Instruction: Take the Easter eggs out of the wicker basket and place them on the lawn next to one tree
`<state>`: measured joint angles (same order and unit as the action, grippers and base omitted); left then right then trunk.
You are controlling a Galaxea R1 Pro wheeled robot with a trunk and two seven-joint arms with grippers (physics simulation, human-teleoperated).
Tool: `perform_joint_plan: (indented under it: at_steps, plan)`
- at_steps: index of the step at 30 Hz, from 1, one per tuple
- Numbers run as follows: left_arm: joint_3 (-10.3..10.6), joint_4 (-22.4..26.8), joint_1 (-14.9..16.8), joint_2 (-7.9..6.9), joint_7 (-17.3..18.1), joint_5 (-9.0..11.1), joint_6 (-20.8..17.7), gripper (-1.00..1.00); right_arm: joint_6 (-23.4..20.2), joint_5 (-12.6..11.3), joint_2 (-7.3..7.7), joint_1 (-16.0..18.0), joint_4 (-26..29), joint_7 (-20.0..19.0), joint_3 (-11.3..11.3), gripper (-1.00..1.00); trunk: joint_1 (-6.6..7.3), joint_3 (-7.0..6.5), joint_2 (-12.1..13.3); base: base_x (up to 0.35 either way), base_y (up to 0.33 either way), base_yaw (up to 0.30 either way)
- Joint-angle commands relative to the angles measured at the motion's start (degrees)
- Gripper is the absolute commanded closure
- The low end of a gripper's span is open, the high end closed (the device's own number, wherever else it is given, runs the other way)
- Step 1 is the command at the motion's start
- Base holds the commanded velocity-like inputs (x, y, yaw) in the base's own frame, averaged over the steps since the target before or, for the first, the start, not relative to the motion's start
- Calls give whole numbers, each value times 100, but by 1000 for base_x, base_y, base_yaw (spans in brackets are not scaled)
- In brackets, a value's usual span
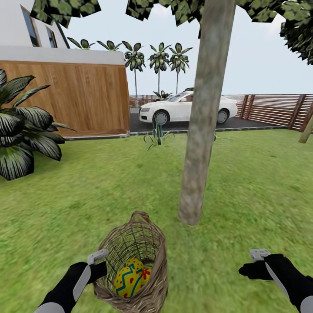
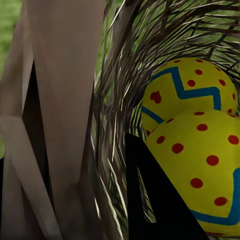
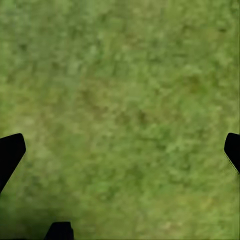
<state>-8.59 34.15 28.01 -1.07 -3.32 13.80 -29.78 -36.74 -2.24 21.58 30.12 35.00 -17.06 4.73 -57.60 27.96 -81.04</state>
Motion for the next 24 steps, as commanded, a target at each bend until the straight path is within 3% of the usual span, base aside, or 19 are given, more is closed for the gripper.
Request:
perform_joint_plan:
  at_steps: [1,9,12,15,18,21,24]
  plan:
    - [-5,12,3,1,-28,97,-28,100,-26,-22,6,3,7,1,28,-100,-3,6,-4,338,0,0]
    - [-11,15,3,13,-18,121,-20,100,-26,-22,21,3,-12,7,28,-100,-3,6,-4,119,0,0]
    - [-15,-148,3,34,-46,120,824,100,-26,-22,22,3,-26,9,28,-100,-69,60,-124,0,0,0]
    - [-13,-270,3,43,-46,110,972,100,-26,-22,14,3,-31,9,28,-100,-135,114,-244,0,0,0]
    - [-19,-318,3,37,-26,123,696,100,-26,-22,3,3,-37,9,29,-100,-201,168,-365,0,0,0]
    - [-19,-308,3,41,43,122,67,100,-26,-14,-13,4,-37,9,36,-100,-267,222,-485,0,0,0]
    - [-19,-304,3,45,44,123,0,100,-26,-13,-22,3,-37,9,37,-100,-333,275,-605,0,0,0]
